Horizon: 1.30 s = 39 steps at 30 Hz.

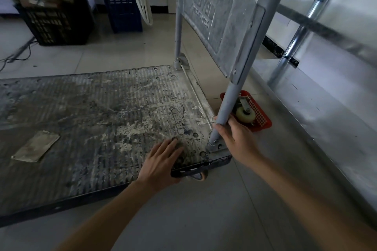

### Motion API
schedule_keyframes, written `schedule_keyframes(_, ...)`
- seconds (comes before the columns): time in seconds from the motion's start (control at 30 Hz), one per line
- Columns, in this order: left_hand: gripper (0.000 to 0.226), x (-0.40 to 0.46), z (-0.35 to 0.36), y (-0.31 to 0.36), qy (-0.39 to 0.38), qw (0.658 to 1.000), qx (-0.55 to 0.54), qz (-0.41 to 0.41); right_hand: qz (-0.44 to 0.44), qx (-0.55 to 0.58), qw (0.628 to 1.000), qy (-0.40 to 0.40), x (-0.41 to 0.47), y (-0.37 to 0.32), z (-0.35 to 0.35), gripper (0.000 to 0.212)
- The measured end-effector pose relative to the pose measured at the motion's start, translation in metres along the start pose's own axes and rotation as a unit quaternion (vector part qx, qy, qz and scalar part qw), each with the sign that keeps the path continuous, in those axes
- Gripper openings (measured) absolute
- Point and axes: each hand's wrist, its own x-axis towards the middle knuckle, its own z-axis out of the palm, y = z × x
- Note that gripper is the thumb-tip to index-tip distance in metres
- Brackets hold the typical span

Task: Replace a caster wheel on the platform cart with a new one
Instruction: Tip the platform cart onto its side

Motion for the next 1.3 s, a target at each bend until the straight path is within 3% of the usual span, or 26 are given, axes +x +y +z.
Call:
schedule_keyframes(0.43,0.099,0.004,0.001,0.003,-0.021,0.998,0.047,0.038,0.004,0.017,0.999,-0.027,0.007,-0.001,-0.002,0.053)
schedule_keyframes(0.7,0.104,0.016,-0.01,0.0,-0.005,0.997,0.055,0.053,-0.009,-0.011,1.0,0.0,0.025,-0.007,-0.006,0.041)
schedule_keyframes(0.83,0.103,0.021,-0.044,-0.008,0.032,0.995,0.061,0.072,-0.023,-0.008,1.0,0.001,0.053,-0.025,-0.019,0.032)
schedule_keyframes(1.07,0.077,0.032,-0.133,-0.038,0.092,0.994,-0.011,0.054,-0.014,0.0,1.0,-0.006,0.135,-0.071,-0.047,0.039)
schedule_keyframes(1.3,0.059,0.063,-0.207,-0.076,0.118,0.993,-0.014,0.026,0.036,-0.014,0.999,0.017,0.227,-0.106,-0.058,0.049)
